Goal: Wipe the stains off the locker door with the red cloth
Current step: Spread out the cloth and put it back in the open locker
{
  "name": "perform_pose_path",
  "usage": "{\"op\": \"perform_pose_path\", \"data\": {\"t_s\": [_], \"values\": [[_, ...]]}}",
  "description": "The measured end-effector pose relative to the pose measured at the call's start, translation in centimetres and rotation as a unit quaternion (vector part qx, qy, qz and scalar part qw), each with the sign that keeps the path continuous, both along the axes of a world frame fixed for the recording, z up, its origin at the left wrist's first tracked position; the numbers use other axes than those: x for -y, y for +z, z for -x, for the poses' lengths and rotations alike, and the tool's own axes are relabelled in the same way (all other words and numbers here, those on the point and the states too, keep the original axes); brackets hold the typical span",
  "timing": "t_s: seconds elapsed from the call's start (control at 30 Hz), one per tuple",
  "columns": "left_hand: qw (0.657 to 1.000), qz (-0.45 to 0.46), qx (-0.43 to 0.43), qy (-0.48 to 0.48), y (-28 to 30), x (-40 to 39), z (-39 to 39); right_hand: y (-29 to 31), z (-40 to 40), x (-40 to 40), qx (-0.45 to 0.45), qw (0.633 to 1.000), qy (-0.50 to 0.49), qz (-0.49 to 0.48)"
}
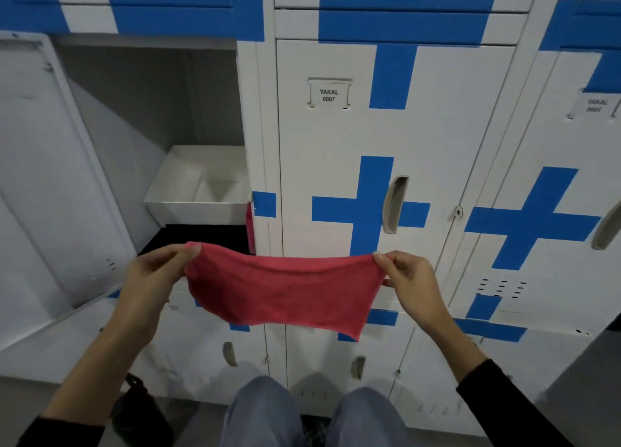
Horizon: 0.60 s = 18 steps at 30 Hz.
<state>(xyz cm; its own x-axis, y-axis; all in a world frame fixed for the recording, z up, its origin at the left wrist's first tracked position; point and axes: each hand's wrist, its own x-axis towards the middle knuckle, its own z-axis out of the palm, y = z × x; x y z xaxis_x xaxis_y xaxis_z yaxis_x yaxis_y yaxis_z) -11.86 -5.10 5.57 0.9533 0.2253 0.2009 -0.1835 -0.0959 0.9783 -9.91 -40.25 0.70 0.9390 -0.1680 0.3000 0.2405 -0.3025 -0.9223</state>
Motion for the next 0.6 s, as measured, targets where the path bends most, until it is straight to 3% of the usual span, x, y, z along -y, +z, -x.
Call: {"op": "perform_pose_path", "data": {"t_s": [0.1,0.23,0.37,0.43,0.47,0.53,0.57,0.6], "values": [[0.999,0.011,-0.004,0.039,-0.5,-1.6,0.2,-0.3,-0.9,-2.0,-0.047,0.999,0.002,0.008],[0.996,0.010,-0.019,0.085,-1.3,-3.3,-0.3,-0.5,-1.5,-6.1,-0.163,0.981,0.001,-0.103],[0.992,-0.053,-0.029,0.112,-1.8,-5.7,-1.4,-0.6,-1.7,-8.6,-0.267,0.934,0.117,-0.207],[0.986,-0.097,-0.027,0.135,-2.0,-7.1,-1.7,-0.9,-1.8,-9.5,-0.272,0.914,0.167,-0.249],[0.980,-0.122,-0.027,0.152,-2.2,-7.9,-1.8,-1.3,-1.9,-10.0,-0.241,0.933,0.160,-0.214],[0.964,-0.173,-0.034,0.199,-2.4,-9.2,-2.2,-2.0,-2.2,-11.2,-0.130,0.988,0.070,-0.033],[0.955,-0.198,-0.037,0.217,-2.4,-9.5,-2.6,-2.1,-2.3,-11.8,-0.076,0.996,0.001,0.041],[0.949,-0.213,-0.042,0.231,-2.5,-9.7,-2.9,-2.3,-2.4,-12.4,-0.044,0.997,-0.045,0.051]]}}
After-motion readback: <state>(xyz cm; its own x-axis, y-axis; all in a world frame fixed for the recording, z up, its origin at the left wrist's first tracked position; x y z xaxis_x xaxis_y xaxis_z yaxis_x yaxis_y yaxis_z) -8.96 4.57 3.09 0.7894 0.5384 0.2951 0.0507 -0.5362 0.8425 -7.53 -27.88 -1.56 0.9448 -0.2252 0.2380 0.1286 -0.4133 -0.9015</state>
